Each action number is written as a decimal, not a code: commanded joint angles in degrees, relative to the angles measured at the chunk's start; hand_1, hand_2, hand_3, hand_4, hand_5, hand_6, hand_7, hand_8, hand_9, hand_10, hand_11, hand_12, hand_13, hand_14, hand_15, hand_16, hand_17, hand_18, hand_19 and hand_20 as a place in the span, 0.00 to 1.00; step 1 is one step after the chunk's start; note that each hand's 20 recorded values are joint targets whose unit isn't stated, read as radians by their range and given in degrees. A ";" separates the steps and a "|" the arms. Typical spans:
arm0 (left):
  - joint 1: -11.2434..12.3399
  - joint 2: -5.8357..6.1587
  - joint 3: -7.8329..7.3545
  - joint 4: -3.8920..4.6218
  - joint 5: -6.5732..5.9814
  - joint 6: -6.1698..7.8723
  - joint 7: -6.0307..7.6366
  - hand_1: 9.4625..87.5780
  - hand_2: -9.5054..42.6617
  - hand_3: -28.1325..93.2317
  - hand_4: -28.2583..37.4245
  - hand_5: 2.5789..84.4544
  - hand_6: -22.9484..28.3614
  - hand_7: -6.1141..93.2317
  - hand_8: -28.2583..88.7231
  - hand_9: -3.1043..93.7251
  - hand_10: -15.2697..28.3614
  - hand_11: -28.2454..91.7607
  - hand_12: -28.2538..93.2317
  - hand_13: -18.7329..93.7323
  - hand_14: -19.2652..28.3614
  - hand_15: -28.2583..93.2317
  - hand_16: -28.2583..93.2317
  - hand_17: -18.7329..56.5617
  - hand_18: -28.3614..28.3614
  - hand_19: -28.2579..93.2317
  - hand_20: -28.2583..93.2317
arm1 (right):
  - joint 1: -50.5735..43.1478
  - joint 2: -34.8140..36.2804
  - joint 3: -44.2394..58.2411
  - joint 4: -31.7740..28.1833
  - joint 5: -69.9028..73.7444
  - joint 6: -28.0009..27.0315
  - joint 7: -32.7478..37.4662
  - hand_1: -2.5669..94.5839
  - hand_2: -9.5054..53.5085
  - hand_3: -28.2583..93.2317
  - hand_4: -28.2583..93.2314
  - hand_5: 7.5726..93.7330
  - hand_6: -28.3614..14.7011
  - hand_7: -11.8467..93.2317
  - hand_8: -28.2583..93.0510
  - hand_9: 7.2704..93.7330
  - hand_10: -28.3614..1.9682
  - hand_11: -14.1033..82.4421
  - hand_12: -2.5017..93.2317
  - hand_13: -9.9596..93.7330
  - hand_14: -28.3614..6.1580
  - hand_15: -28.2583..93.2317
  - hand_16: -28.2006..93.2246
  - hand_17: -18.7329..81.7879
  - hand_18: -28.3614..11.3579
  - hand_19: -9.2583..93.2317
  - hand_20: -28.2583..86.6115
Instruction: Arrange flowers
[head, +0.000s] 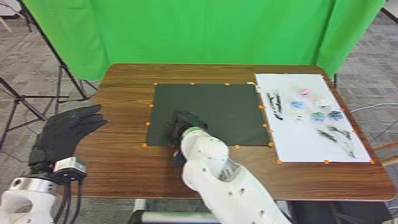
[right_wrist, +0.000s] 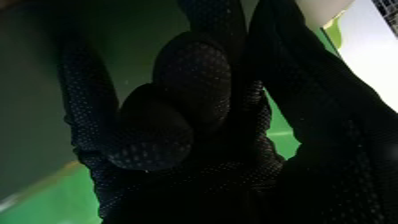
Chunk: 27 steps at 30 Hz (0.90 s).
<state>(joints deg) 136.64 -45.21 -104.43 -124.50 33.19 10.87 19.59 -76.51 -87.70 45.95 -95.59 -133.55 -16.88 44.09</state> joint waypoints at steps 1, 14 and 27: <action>2.37 -1.25 -1.61 -0.70 -0.20 0.30 -0.41 0.31 0.27 0.87 0.21 0.63 0.74 0.23 0.16 0.51 0.83 0.60 0.33 0.45 0.93 0.76 0.13 0.14 0.86 0.72 0.36 | 3.46 5.22 -5.13 0.54 -5.44 6.36 0.49 0.42 0.00 0.85 0.05 0.92 0.56 0.35 0.26 0.90 0.47 0.71 0.33 0.91 0.55 0.85 0.46 0.55 0.06 0.96 0.13; 16.25 -4.81 -10.99 -5.35 0.03 2.26 3.04 0.31 0.25 0.87 0.22 0.63 0.74 0.23 0.16 0.50 0.84 0.60 0.33 0.45 0.93 0.76 0.13 0.14 0.85 0.72 0.35 | 12.87 23.01 -8.06 -12.64 -0.59 5.60 -2.00 0.39 0.04 0.84 0.07 0.82 0.48 0.35 0.16 0.78 0.32 0.73 0.32 0.82 0.42 0.86 0.45 0.52 0.00 0.94 0.13; 18.97 -4.47 -12.14 -6.65 4.24 3.23 1.36 0.30 0.23 0.87 0.22 0.63 0.73 0.22 0.16 0.50 0.84 0.60 0.33 0.44 0.93 0.75 0.13 0.14 0.86 0.71 0.36 | -9.26 43.47 18.94 -23.58 7.42 7.67 2.89 0.39 0.07 0.85 0.07 0.73 0.42 0.31 0.17 0.71 0.20 0.63 0.27 0.77 0.35 0.85 0.42 0.54 0.00 0.98 0.10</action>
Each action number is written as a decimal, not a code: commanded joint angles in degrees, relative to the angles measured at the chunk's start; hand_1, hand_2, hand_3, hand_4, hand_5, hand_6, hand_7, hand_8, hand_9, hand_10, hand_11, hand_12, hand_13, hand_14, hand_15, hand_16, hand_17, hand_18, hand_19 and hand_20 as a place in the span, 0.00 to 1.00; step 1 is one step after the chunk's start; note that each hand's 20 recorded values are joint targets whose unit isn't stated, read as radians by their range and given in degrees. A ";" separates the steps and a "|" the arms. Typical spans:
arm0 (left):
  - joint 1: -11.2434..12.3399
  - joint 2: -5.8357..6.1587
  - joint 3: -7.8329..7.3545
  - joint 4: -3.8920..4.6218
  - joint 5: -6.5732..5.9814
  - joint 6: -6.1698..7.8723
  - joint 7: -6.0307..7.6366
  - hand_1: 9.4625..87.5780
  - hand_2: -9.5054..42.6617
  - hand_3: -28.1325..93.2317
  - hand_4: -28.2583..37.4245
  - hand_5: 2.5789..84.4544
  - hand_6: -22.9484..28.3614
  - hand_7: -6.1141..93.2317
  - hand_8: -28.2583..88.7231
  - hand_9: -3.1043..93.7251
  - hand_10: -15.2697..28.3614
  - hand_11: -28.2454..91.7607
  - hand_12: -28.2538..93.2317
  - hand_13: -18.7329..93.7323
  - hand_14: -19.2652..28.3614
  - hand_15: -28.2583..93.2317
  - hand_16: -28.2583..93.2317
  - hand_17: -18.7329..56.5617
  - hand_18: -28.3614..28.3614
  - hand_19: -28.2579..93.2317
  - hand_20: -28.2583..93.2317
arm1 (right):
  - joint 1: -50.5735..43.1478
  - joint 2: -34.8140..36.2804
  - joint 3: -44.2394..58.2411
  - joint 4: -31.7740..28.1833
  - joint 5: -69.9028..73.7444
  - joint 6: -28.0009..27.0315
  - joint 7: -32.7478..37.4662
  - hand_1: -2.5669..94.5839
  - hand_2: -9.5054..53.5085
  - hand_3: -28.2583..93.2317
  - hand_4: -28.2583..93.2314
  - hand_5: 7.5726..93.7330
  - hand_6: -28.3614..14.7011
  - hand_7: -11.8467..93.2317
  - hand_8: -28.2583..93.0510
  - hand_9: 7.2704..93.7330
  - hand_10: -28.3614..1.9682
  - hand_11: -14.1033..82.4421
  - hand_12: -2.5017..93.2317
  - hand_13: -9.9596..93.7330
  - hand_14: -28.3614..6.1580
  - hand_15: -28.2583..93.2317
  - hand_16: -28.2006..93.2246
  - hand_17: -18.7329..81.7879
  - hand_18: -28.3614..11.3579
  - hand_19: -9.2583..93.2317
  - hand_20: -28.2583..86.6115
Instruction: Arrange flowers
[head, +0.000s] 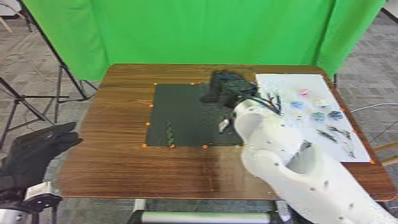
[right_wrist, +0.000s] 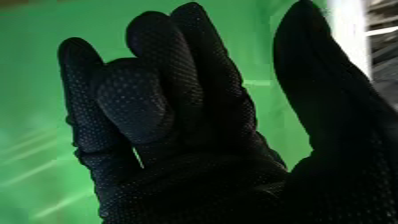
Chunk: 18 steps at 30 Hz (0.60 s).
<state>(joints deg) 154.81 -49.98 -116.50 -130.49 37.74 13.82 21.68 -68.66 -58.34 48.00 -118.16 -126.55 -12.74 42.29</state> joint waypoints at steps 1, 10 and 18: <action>0.98 0.73 -0.01 -0.64 -0.40 0.50 -0.33 0.30 0.23 0.87 0.22 0.63 0.73 0.22 0.16 0.50 0.84 0.60 0.32 0.44 0.93 0.75 0.13 0.14 0.86 0.71 0.36 | -19.27 15.06 19.36 -1.00 0.65 4.01 5.13 0.39 0.07 0.85 0.07 0.73 0.42 0.31 0.16 0.71 0.19 0.63 0.27 0.77 0.35 0.85 0.42 0.54 0.00 0.98 0.10; -0.33 1.99 0.51 -0.25 -0.50 0.00 -0.86 0.30 0.23 0.87 0.22 0.63 0.73 0.22 0.16 0.50 0.84 0.59 0.33 0.44 0.93 0.75 0.13 0.14 0.86 0.71 0.36 | -34.87 17.25 35.41 -0.46 1.84 4.69 9.19 0.39 0.07 0.85 0.07 0.72 0.39 0.28 0.16 0.70 0.19 0.62 0.27 0.76 0.34 0.85 0.41 0.54 0.00 0.99 0.09; -1.08 2.95 1.57 -0.06 -0.77 0.03 -0.63 0.30 0.23 0.87 0.22 0.63 0.74 0.22 0.16 0.50 0.84 0.60 0.33 0.44 0.93 0.75 0.13 0.14 0.86 0.71 0.36 | -39.87 16.33 39.30 -0.41 2.50 4.87 10.79 0.39 0.06 0.86 0.07 0.71 0.37 0.28 0.16 0.68 0.16 0.62 0.26 0.74 0.33 0.86 0.40 0.54 0.00 0.99 0.08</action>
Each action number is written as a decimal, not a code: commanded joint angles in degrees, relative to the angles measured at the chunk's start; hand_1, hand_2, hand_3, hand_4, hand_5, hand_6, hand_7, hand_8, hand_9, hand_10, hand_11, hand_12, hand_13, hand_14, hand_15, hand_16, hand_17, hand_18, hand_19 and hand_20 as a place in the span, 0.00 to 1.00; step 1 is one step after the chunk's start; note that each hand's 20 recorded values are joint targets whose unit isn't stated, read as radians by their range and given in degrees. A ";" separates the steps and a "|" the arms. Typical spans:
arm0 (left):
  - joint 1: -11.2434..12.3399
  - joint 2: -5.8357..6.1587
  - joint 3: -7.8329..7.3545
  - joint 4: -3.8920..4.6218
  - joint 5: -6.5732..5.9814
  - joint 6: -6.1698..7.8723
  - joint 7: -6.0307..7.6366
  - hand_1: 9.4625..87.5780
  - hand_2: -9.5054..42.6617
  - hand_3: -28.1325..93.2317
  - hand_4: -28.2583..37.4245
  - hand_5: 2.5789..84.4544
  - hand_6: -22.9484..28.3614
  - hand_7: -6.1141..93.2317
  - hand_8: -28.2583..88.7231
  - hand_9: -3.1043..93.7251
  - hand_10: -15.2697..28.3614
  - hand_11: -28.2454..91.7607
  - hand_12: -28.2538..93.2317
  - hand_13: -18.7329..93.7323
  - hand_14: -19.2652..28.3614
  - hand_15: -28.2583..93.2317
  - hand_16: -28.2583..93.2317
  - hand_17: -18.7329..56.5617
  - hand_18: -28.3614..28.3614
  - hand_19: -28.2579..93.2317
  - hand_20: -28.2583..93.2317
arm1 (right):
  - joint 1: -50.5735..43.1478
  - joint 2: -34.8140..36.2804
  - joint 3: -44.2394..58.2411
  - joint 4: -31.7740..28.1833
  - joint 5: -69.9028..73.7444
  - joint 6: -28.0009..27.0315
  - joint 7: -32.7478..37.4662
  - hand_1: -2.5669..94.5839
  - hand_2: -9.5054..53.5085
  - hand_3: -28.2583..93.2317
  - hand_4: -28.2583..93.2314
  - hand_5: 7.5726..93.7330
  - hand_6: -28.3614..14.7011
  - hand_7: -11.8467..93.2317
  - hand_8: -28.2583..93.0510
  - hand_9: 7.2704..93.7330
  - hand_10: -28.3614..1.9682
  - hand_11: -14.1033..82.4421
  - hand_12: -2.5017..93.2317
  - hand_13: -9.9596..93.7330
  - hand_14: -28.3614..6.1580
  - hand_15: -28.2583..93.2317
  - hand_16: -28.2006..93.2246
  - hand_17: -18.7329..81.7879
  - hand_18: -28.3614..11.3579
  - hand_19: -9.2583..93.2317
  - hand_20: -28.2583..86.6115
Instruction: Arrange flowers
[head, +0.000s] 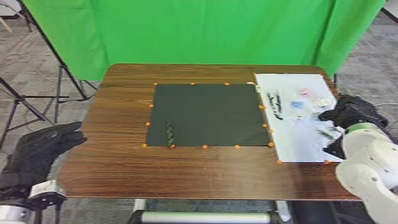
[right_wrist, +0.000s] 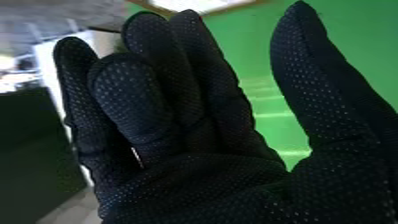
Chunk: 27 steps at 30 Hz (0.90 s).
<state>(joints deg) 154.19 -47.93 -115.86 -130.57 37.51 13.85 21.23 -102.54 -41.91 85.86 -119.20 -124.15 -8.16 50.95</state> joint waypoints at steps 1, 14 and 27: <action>-0.82 1.15 1.25 0.23 -0.67 0.11 0.15 0.30 0.23 0.87 0.22 0.63 0.74 0.22 0.16 0.50 0.84 0.60 0.33 0.44 0.93 0.75 0.13 0.14 0.86 0.71 0.36 | -6.65 -0.02 1.93 0.52 0.07 0.57 2.28 0.39 0.06 0.86 0.06 0.71 0.37 0.28 0.16 0.68 0.16 0.62 0.26 0.74 0.33 0.86 0.40 0.54 0.00 0.99 0.08; -0.60 0.93 1.59 0.20 -1.11 0.03 0.31 0.30 0.24 0.87 0.21 0.63 0.74 0.22 0.16 0.50 0.84 0.59 0.33 0.44 0.94 0.75 0.13 0.14 0.86 0.71 0.36 | -10.48 -0.56 6.96 1.44 -1.07 2.70 3.42 0.40 0.05 0.86 0.06 0.71 0.37 0.28 0.17 0.68 0.17 0.62 0.25 0.74 0.33 0.86 0.39 0.54 0.00 0.98 0.07; -1.10 0.70 2.28 0.55 -1.52 -0.32 0.06 0.30 0.24 0.87 0.21 0.63 0.74 0.22 0.16 0.50 0.84 0.59 0.33 0.44 0.94 0.75 0.13 0.14 0.86 0.71 0.36 | -10.68 -2.33 6.08 2.96 1.13 1.81 4.30 0.40 0.05 0.87 0.06 0.70 0.36 0.27 0.17 0.66 0.15 0.63 0.25 0.73 0.33 0.86 0.39 0.54 0.00 0.98 0.07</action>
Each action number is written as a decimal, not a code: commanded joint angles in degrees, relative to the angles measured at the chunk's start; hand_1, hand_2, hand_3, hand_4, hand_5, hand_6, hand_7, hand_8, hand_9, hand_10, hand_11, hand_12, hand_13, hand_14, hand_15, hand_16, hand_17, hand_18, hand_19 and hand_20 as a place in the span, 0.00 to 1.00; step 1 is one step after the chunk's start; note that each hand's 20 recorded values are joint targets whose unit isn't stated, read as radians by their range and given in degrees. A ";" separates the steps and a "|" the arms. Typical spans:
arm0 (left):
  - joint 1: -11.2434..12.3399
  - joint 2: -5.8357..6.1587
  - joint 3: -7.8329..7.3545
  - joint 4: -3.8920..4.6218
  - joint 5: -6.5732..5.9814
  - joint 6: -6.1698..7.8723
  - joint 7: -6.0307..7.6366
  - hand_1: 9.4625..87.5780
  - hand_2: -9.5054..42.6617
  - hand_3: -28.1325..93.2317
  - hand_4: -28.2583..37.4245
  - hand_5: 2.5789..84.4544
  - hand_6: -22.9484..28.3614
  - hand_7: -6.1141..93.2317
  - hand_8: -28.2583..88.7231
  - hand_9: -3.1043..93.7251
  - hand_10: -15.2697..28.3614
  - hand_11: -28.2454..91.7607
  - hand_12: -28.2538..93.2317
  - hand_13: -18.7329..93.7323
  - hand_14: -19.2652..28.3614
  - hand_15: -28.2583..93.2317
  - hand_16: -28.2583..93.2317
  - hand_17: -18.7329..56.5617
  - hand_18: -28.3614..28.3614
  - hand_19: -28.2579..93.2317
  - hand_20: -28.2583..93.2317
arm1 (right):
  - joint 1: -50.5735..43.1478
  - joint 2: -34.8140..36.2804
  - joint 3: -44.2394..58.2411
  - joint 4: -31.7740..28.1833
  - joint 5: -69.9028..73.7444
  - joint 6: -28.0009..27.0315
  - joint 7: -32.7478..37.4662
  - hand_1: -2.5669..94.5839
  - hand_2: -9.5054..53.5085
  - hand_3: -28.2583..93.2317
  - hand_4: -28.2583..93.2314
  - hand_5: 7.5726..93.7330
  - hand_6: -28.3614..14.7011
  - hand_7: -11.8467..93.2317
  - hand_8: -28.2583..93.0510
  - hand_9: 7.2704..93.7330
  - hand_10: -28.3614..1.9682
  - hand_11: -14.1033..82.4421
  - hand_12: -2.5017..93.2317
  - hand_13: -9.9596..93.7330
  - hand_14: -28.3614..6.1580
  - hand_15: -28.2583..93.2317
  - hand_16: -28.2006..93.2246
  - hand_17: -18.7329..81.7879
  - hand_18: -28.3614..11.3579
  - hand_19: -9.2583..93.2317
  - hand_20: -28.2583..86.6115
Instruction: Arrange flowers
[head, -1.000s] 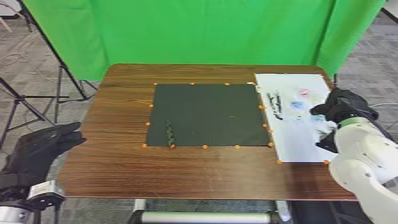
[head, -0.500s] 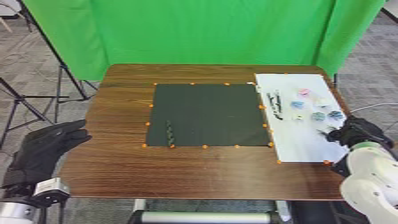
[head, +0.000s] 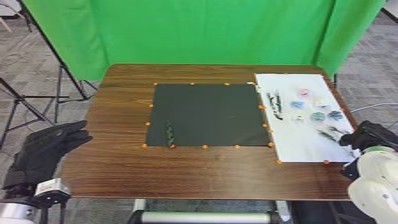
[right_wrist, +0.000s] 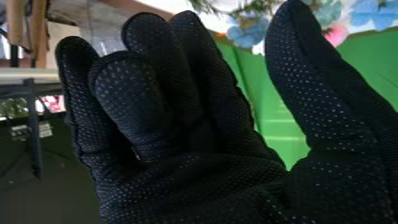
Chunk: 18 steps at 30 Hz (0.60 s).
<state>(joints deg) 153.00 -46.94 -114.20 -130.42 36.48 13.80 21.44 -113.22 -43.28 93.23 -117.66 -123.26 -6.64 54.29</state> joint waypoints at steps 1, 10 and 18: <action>0.11 -0.26 0.63 0.41 -0.62 -0.30 -0.13 0.30 0.24 0.87 0.21 0.63 0.74 0.22 0.16 0.50 0.84 0.59 0.33 0.44 0.94 0.75 0.13 0.14 0.86 0.71 0.36 | 0.53 -0.87 -1.85 1.79 0.05 0.29 0.96 0.40 0.05 0.87 0.06 0.70 0.36 0.27 0.17 0.66 0.15 0.63 0.25 0.73 0.33 0.86 0.39 0.54 0.00 0.98 0.07; -1.16 -0.84 0.64 0.34 0.07 -1.33 -2.15 0.29 0.24 0.87 0.21 0.63 0.74 0.22 0.16 0.50 0.85 0.59 0.33 0.44 0.94 0.75 0.13 0.14 0.86 0.71 0.36 | 1.81 -0.78 -2.91 3.50 -0.25 -0.44 1.36 0.42 0.06 0.88 0.06 0.70 0.35 0.28 0.17 0.66 0.15 0.61 0.24 0.73 0.33 0.87 0.39 0.54 0.01 0.98 0.07; -1.03 -1.81 0.64 0.16 -0.03 -1.37 -2.82 0.29 0.24 0.87 0.21 0.63 0.74 0.22 0.16 0.50 0.85 0.59 0.33 0.44 0.94 0.75 0.13 0.14 0.86 0.71 0.36 | 1.45 -1.41 -3.89 3.60 -0.73 0.60 1.67 0.43 0.06 0.88 0.05 0.70 0.37 0.28 0.17 0.66 0.17 0.61 0.23 0.73 0.34 0.87 0.39 0.54 0.03 0.98 0.07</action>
<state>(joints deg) 151.39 -47.45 -113.68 -130.06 36.40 13.11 19.53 -111.53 -44.14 90.29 -114.57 -122.94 -7.01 55.12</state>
